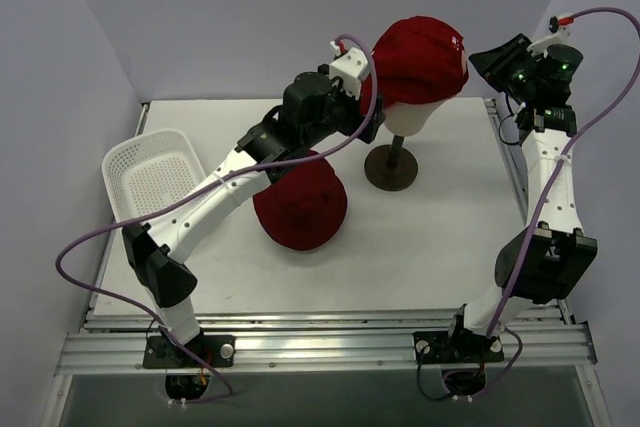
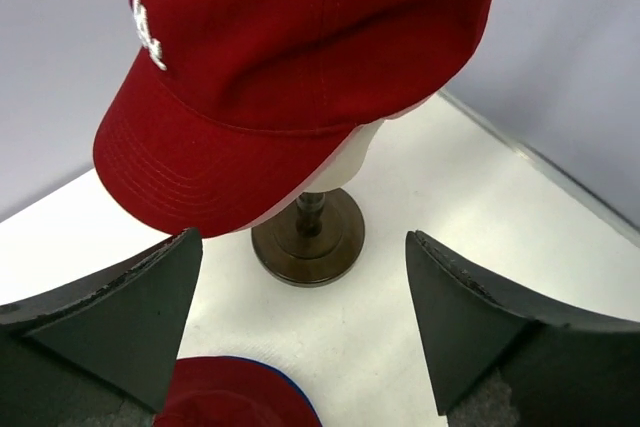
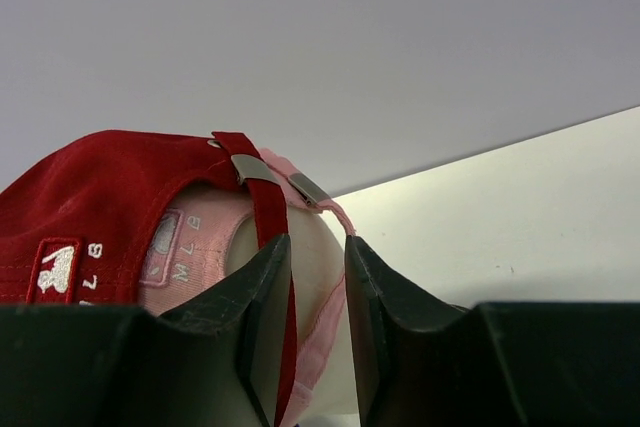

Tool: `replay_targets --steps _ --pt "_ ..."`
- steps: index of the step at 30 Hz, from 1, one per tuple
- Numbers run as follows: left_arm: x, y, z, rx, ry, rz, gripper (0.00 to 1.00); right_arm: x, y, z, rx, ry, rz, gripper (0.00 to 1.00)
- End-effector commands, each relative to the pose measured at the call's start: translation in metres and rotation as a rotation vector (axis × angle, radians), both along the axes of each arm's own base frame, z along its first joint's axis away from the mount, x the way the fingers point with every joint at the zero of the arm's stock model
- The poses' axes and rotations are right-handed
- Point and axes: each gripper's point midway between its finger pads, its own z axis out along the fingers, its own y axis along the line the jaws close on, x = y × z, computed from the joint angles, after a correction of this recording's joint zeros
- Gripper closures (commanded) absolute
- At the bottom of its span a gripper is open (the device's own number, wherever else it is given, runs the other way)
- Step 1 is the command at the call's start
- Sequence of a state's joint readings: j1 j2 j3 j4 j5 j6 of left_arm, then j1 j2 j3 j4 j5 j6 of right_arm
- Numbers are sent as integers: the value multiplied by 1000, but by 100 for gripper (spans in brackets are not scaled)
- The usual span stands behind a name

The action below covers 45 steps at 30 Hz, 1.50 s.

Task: Stack the hats

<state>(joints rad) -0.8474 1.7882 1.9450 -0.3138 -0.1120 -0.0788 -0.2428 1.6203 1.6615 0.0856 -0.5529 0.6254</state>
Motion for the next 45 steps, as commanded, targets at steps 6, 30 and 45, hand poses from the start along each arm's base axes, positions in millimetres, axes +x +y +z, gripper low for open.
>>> replay_targets --steps 6,30,45 --pt "3 33 47 -179 31 -13 7 -23 7 51 -72 -138 29 74" --pt "14 32 35 -196 53 -21 7 -15 32 30 -98 -90 92 75" --pt "14 30 30 -202 57 -33 7 -3 25 23 -119 -60 36 79"
